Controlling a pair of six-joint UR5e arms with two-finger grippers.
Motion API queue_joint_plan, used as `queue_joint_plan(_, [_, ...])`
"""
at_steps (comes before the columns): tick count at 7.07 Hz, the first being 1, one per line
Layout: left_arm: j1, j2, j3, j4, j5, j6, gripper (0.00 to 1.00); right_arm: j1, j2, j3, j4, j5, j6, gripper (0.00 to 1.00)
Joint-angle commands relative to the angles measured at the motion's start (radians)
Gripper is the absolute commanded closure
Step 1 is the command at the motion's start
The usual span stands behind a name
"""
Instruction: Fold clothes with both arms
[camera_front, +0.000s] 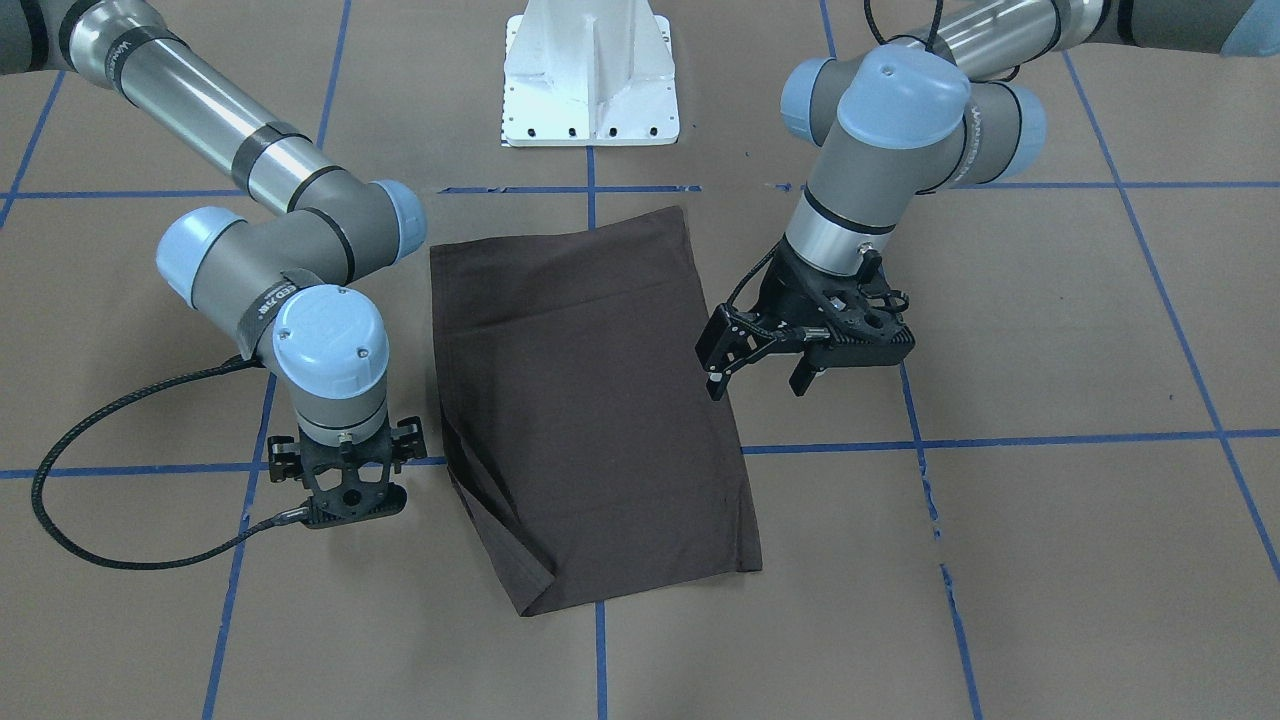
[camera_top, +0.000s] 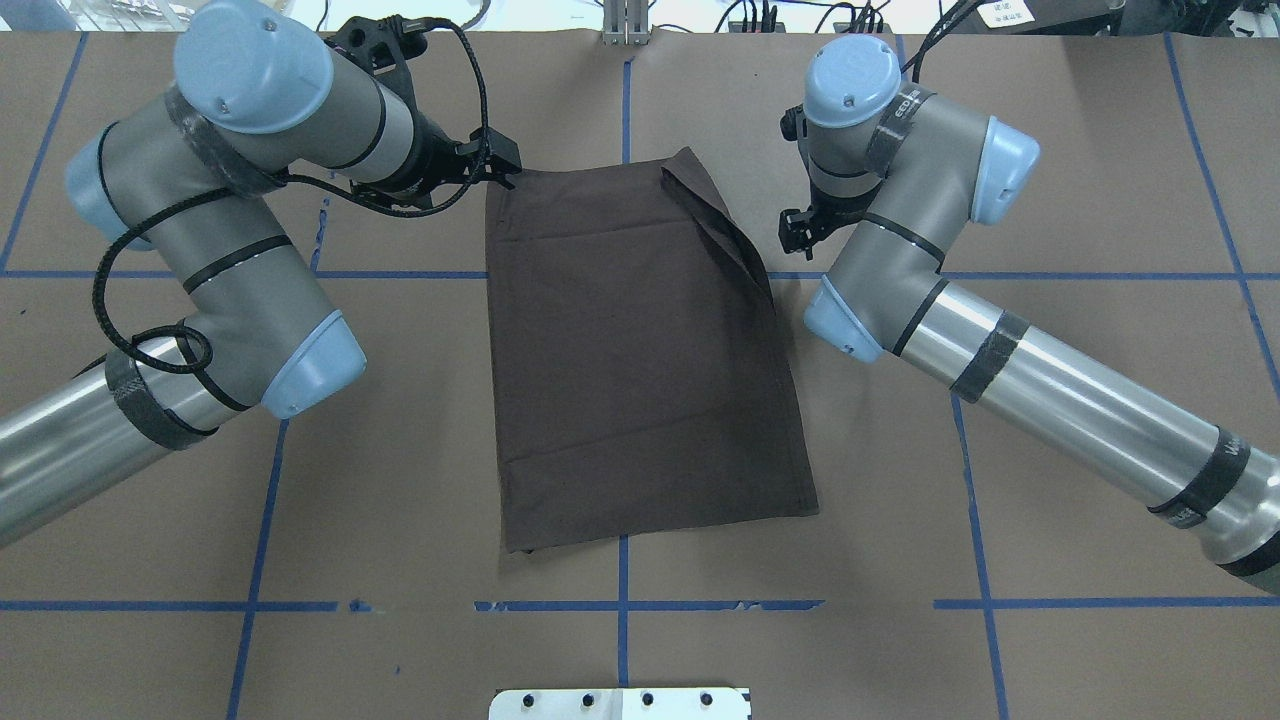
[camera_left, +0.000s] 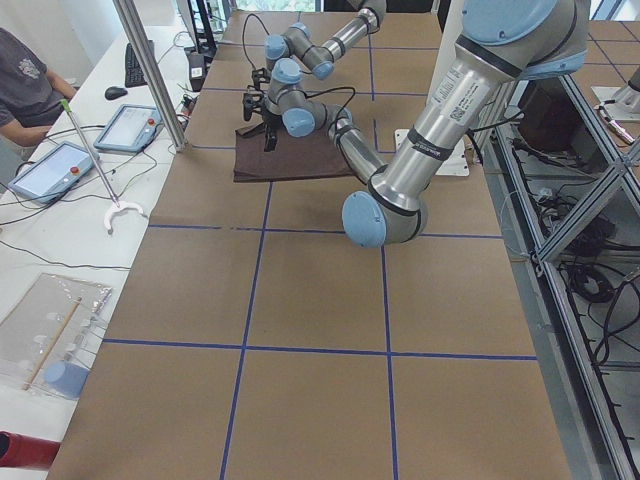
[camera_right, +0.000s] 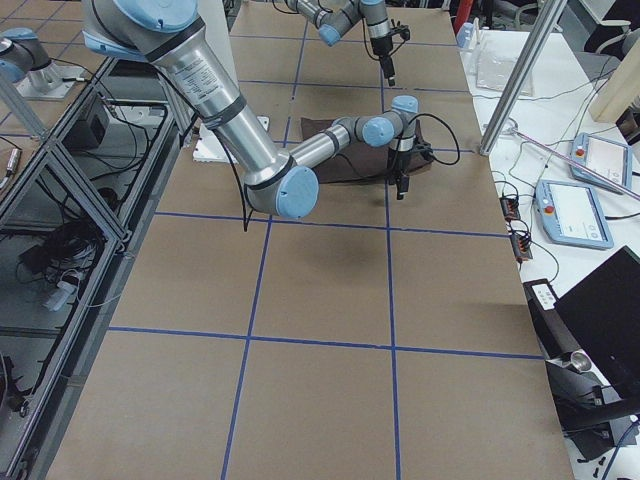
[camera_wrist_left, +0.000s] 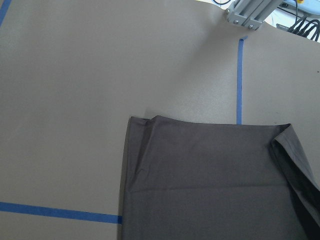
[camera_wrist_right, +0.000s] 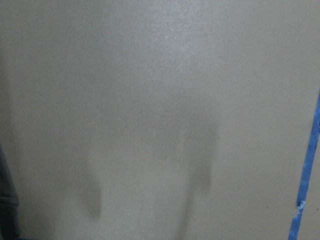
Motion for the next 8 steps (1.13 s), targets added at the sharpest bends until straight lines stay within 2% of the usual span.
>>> queue_joint_plan(1, [-0.001,0.012,-0.065,0.008,-0.022,0.007,0.00,0.020,0.036,-0.017,0.017,0.026,-0.019,0.00])
queue_joint_plan(2, [-0.006,0.016,-0.103,0.015,-0.034,0.011,0.00,0.020,0.067,-0.050,0.074,0.063,-0.007,0.00])
queue_joint_plan(4, [-0.042,0.101,-0.227,0.019,-0.042,0.023,0.00,0.006,0.088,-0.085,0.117,0.097,0.001,0.00])
queue_joint_plan(7, [-0.056,0.111,-0.245,0.024,-0.050,0.063,0.00,-0.040,0.116,-0.100,0.128,0.124,0.040,0.00])
queue_joint_plan(8, [-0.058,0.111,-0.245,0.024,-0.050,0.062,0.00,-0.046,0.162,-0.153,0.129,0.129,0.042,0.00])
